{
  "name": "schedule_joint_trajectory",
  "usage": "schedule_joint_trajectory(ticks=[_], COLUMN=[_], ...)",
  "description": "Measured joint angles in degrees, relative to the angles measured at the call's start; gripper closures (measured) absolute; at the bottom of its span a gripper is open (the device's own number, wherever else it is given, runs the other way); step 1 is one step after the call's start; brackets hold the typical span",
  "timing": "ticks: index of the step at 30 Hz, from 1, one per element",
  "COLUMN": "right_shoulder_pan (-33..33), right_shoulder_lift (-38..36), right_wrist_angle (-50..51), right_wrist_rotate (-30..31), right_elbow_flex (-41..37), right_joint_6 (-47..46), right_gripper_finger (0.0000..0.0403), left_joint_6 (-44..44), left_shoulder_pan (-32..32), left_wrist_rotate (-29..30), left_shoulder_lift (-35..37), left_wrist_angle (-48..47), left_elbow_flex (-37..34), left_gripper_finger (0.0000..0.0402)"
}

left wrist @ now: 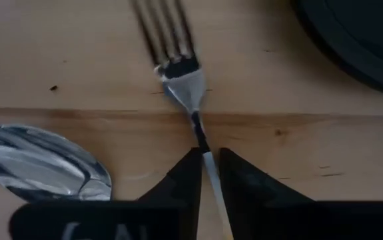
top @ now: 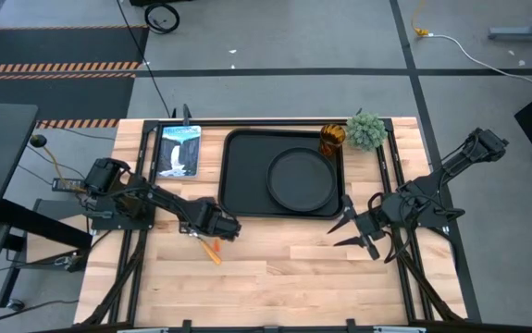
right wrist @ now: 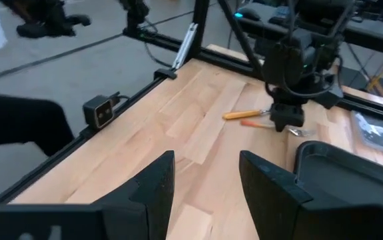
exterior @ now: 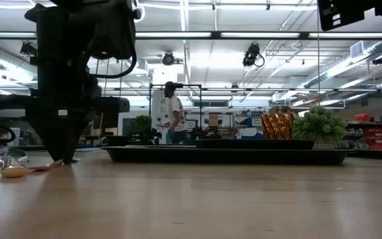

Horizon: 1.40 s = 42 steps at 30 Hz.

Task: Pick and place plate/cup/fork/spoon on tray
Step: Put the orange fork on the black serving tray to the left of the black plate

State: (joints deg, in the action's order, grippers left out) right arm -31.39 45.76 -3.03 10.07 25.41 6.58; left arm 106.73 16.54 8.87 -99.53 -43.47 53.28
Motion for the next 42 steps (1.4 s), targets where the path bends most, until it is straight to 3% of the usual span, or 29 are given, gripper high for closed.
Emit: schedule_joint_trajectory(ticks=[9, 17, 27, 36, 42], right_shoulder_pan=[0.0, -0.1, -1.5, -1.5, -1.5], right_shoulder_lift=[0.0, 0.0, 0.1, 0.2, 0.2], right_wrist_angle=[0.2, -0.3, -1.3, -1.5, -1.6], right_wrist_rotate=[-1.0, -4.4, -4.5, -4.5, -4.5], right_elbow_flex=[0.0, 0.0, 0.0, 0.0, 0.0], right_joint_6=[1.1, 0.8, 1.0, 1.1, 1.3], right_gripper_finger=[0.0227, 0.0227, 0.0227, 0.0227, 0.0227], left_joint_6=[0.0, 5.2, 5.0, -2.6, -13.2], left_shoulder_pan=[0.0, -0.4, -1.7, -9.3, -18.4], left_wrist_rotate=[-0.2, -0.7, 1.0, 3.3, 4.0], left_shoulder_lift=[0.0, 0.7, 3.4, 7.2, 6.4], left_wrist_angle=[0.3, 0.3, -8.3, -20.5, -16.5], left_elbow_flex=[0.0, 0.1, 4.8, 12.5, 16.1], left_gripper_finger=[0.0387, 0.0383, 0.0383, 0.0382, 0.0382])
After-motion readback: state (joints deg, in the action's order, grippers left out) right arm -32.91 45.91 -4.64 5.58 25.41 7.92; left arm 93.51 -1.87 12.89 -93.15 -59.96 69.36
